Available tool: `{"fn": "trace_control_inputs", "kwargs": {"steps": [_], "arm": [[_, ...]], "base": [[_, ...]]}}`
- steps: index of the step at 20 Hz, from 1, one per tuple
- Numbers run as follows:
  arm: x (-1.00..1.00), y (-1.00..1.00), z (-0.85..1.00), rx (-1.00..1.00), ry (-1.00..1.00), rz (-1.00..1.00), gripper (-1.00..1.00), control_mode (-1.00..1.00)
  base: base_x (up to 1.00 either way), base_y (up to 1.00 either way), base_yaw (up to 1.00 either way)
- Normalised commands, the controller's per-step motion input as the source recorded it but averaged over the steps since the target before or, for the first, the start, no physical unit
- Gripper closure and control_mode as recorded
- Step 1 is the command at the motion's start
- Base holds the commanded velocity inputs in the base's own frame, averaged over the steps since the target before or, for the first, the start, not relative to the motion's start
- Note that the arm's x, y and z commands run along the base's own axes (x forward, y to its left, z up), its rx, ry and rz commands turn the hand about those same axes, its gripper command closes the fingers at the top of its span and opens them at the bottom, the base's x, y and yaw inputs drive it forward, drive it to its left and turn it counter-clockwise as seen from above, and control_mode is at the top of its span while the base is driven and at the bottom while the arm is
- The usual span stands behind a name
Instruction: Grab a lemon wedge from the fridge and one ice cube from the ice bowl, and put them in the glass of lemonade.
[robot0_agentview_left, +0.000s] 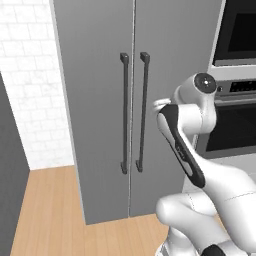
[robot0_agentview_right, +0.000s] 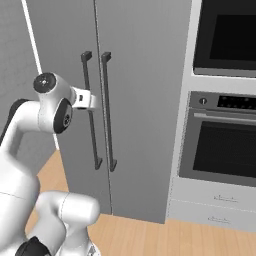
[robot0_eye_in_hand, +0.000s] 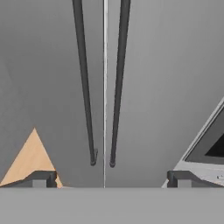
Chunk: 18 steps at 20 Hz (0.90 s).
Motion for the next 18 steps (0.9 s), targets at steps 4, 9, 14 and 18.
{"fn": "trace_control_inputs", "kwargs": {"steps": [4, 9, 14, 18], "arm": [[0.78, -0.39, 0.0, 0.03, -0.16, 0.01, -1.0, -1.0], [0.99, -0.08, -0.01, 0.02, 0.0, 0.0, -1.0, -1.0], [0.95, 0.02, -0.01, 0.0, 0.0, 0.0, -1.0, -1.0], [0.71, 0.06, -0.16, 0.0, 0.0, 0.0, -1.0, -1.0]], "base": [[0.0, 0.0, 0.0], [0.0, 0.0, 0.0], [0.0, 0.0, 0.0], [0.0, 0.0, 0.0]]}}
